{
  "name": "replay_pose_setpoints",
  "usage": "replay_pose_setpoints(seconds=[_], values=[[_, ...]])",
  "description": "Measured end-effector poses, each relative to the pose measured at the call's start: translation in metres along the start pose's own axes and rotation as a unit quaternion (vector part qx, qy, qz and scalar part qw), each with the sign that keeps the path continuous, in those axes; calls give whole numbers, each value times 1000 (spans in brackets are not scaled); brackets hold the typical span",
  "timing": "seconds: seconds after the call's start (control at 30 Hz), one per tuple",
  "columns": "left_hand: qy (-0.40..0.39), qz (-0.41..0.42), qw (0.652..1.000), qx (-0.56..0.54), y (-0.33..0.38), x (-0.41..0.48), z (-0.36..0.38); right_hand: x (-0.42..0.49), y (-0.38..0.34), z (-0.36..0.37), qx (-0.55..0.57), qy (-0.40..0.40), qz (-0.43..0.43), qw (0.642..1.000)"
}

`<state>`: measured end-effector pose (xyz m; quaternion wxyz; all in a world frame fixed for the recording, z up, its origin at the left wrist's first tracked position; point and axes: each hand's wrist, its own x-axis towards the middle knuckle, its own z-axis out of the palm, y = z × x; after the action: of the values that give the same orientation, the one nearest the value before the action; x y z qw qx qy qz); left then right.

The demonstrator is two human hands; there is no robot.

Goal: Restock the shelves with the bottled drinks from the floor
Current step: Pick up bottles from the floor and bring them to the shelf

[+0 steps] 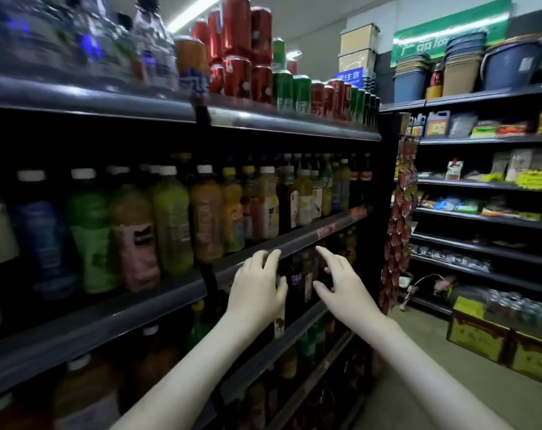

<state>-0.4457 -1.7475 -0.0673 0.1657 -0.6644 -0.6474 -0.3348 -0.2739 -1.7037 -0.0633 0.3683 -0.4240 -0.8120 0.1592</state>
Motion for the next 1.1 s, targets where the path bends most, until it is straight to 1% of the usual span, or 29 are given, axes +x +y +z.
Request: replay_pose_setpoints(seconds=[0.17,0.3,0.43,0.53,0.63,0.7,0.77,0.8,0.87,0.93,0.97,1.03,1.1], values=[[41,-20,998,54,18,81,62,88,76,-24,15,0,-13,1000],[79,-41,989,117,8,128,100,151,121,-10,53,-24,-23,998],[119,-72,971,193,-11,186,130,222,153,12,75,-54,-61,994],[154,-75,955,241,-23,222,150,276,165,23,72,-41,-96,992],[181,-50,939,287,-34,249,162,318,161,31,54,-1,-130,990],[168,-37,931,322,-38,263,166,335,151,38,24,51,-175,983],[132,-35,928,348,-40,273,167,345,144,48,4,86,-223,971],[117,-42,926,355,-41,276,168,348,140,53,2,84,-238,968],[101,-52,926,361,-44,279,170,356,135,60,0,52,-256,965],[99,-45,927,358,-49,275,172,363,132,65,-9,7,-266,964],[100,-40,927,360,-51,271,173,366,131,68,-18,-1,-273,962],[94,-34,921,376,-54,262,174,367,130,71,-25,-5,-285,958],[81,-35,919,384,-55,257,176,366,131,70,-9,1,-298,954]])
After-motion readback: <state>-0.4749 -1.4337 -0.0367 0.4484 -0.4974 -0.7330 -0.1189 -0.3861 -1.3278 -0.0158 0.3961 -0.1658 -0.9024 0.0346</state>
